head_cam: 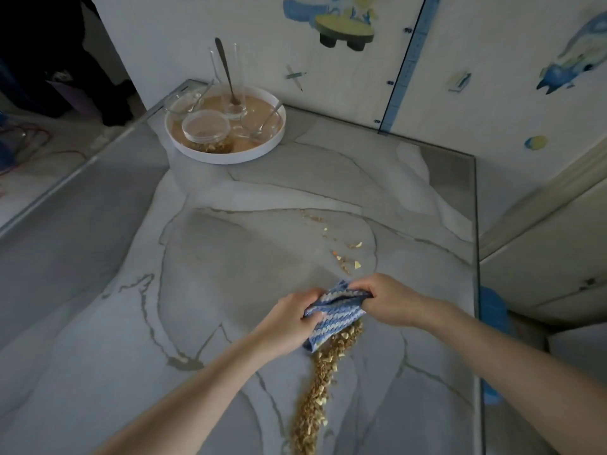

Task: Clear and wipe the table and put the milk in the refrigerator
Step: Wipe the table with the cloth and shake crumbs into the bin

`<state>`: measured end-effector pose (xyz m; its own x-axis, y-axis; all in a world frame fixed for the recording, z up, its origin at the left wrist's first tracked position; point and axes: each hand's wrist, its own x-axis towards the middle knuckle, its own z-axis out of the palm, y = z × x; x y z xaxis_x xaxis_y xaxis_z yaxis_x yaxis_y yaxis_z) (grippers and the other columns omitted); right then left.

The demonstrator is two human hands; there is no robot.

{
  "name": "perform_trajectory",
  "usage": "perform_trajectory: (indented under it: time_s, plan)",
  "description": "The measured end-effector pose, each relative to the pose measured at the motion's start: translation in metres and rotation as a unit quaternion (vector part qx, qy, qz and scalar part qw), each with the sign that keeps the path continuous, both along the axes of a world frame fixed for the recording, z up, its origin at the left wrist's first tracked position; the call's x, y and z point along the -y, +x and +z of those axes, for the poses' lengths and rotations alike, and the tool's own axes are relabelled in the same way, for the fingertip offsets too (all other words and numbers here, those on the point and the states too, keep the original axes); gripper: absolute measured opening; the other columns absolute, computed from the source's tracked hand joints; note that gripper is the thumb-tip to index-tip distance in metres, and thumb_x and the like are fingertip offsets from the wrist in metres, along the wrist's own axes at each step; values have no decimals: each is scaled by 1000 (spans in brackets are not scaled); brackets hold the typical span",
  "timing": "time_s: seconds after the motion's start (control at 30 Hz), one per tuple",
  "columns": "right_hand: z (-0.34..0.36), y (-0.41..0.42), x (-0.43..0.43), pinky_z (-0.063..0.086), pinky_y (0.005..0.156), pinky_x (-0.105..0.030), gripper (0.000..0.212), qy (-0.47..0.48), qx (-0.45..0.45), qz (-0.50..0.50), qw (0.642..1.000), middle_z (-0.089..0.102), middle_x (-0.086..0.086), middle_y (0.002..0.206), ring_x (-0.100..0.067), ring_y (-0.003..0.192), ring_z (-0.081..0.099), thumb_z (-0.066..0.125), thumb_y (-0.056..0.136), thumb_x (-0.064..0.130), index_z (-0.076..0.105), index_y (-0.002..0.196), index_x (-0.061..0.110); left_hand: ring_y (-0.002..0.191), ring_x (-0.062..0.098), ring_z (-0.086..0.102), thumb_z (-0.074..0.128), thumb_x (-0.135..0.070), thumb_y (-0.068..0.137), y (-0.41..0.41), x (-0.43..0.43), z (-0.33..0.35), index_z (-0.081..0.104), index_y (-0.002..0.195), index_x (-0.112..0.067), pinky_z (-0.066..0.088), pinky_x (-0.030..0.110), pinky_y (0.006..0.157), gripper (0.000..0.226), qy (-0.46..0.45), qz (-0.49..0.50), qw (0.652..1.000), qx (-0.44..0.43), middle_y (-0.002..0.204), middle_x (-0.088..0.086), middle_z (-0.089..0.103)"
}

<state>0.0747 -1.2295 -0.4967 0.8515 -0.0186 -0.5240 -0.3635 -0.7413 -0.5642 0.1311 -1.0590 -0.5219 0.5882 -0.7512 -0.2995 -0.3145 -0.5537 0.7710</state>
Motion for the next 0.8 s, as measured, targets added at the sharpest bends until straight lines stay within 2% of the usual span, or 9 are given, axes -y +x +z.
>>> perform_trajectory:
  time_s: [0.07,0.13,0.23,0.3,0.43,0.6,0.67,0.73,0.8]
  plan:
    - [16,6,6,28,51,-15,28,8,31,-16,999,45,3,60,-6,57,41,45,80,-5,56,67,18,82,12,55,48,-5,88,9,3,18,59,108,-17,37,23,67,25,-35,16,999,11,87,-1,60]
    - [30,20,12,29,50,-14,32,20,56,-34,998,42,6,57,-3,55,39,49,82,0,49,61,24,76,12,54,49,-5,88,24,10,36,58,105,-18,38,23,65,24,-52,21,998,39,82,-4,58]
    - [48,53,19,27,49,-15,16,68,97,-79,990,41,4,55,-1,50,40,53,73,12,49,60,20,80,12,52,50,-4,88,60,23,55,59,106,-14,35,22,65,23,-81,37,993,84,86,-4,57]
    - [54,80,24,26,46,-12,12,79,128,-95,984,40,4,55,2,45,40,52,71,11,50,61,16,85,14,53,50,0,86,86,30,62,60,106,-11,34,22,67,25,-101,46,988,111,89,-3,58]
    - [58,139,32,30,56,-23,14,54,187,-84,977,49,-4,66,-11,65,45,49,78,2,57,74,12,85,18,57,45,6,82,142,40,68,60,110,-13,40,25,68,36,-115,79,977,159,88,-1,60]
    - [40,200,38,39,70,-30,25,-43,236,-79,968,62,-6,85,-20,82,55,44,83,2,64,95,11,89,14,50,43,0,87,194,52,49,55,119,-15,29,15,65,37,-99,123,967,197,96,-1,56]
    - [23,213,38,39,70,-30,25,-56,228,-76,969,64,-15,96,-23,90,57,46,82,-1,63,98,6,93,22,55,43,-1,88,205,54,32,55,119,-15,31,20,68,36,-78,123,971,190,101,6,62]
    - [-2,220,39,32,67,-28,22,-73,188,-49,978,63,-22,103,-28,98,58,47,82,-3,61,99,-1,101,27,58,42,-5,90,212,58,5,53,120,-16,33,23,71,34,-35,112,978,173,109,11,64]
    - [-25,219,42,34,73,-27,25,-96,136,-8,986,61,-23,114,-31,109,55,47,85,-2,60,107,-2,106,31,57,42,-8,93,211,62,-19,53,121,-15,33,24,72,31,0,90,984,151,114,13,63]
